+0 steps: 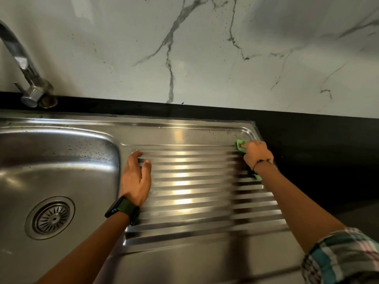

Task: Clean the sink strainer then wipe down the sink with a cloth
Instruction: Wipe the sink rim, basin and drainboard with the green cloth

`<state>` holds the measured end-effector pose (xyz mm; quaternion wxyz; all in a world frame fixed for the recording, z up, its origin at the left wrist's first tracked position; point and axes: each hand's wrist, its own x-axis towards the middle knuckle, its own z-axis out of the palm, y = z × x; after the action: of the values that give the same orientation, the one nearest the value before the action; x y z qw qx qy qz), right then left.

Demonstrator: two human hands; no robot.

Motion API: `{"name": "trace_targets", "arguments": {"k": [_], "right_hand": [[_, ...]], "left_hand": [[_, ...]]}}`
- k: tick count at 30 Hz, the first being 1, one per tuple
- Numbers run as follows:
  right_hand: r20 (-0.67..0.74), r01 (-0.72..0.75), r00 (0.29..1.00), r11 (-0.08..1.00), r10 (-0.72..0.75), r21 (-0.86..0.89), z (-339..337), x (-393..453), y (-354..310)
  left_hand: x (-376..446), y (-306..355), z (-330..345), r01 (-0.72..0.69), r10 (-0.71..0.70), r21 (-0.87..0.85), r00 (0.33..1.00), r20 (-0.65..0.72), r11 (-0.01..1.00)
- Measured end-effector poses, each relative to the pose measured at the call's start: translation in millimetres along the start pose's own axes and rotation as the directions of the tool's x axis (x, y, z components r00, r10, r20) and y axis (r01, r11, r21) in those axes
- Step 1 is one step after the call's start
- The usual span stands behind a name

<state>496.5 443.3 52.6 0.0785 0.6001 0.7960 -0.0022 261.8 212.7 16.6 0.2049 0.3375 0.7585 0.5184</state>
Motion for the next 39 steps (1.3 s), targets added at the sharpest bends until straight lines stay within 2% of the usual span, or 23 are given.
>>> {"name": "trace_targets", "arguments": {"k": [2, 4, 6, 8, 10, 12, 15, 18, 22, 33, 39], "right_hand": [[0.082, -0.066, 0.995, 0.977, 0.050, 0.204, -15, 3, 2], [0.171, -0.184, 0.979, 0.861, 0.115, 0.475, -29, 2, 12], [0.193, -0.221, 0.972, 0.805, 0.134, 0.551, -35, -1, 23], [0.182, -0.189, 0.976, 0.881, 0.121, 0.433, -32, -5, 29], [0.122, -0.069, 0.992, 0.951, 0.033, 0.301, -17, -12, 28], [0.078, 0.028, 0.996, 0.972, -0.047, 0.232, 7, -21, 22], [0.012, 0.019, 1.000, 0.985, -0.022, 0.169, 38, -26, 13], [-0.035, -0.010, 0.999, 0.985, 0.016, 0.172, 47, -15, 10], [-0.043, 0.043, 0.998, 0.989, -0.037, 0.145, 50, -3, 13], [-0.004, 0.040, 0.999, 0.990, -0.040, 0.138, 31, 51, -5], [-0.050, -0.117, 0.990, 0.973, 0.129, 0.197, 45, 28, -16]], "left_hand": [[0, -1, 0, -0.006, 0.006, -0.002, 1.000, 0.013, 1.000], [1, -1, 2, -0.031, 0.030, 0.020, 0.999, 0.033, 0.999], [3, -1, 3, -0.070, 0.065, 0.069, 0.995, 0.076, 0.995], [8, -3, 4, -0.143, 0.116, 0.165, 0.980, 0.164, 0.976], [17, -4, 6, -0.238, 0.167, 0.259, 0.949, 0.268, 0.936], [31, -1, 8, -0.334, 0.216, 0.310, 0.909, 0.357, 0.890], [53, -2, 13, -0.432, 0.248, 0.391, 0.864, 0.439, 0.813], [63, -6, 18, -0.406, 0.214, 0.425, 0.877, 0.429, 0.809], [64, -5, 23, -0.391, 0.193, 0.412, 0.875, 0.444, 0.823], [65, -1, 25, -0.330, 0.155, 0.382, 0.893, 0.422, 0.863], [63, -1, 23, -0.325, 0.172, 0.349, 0.899, 0.403, 0.879]]}}
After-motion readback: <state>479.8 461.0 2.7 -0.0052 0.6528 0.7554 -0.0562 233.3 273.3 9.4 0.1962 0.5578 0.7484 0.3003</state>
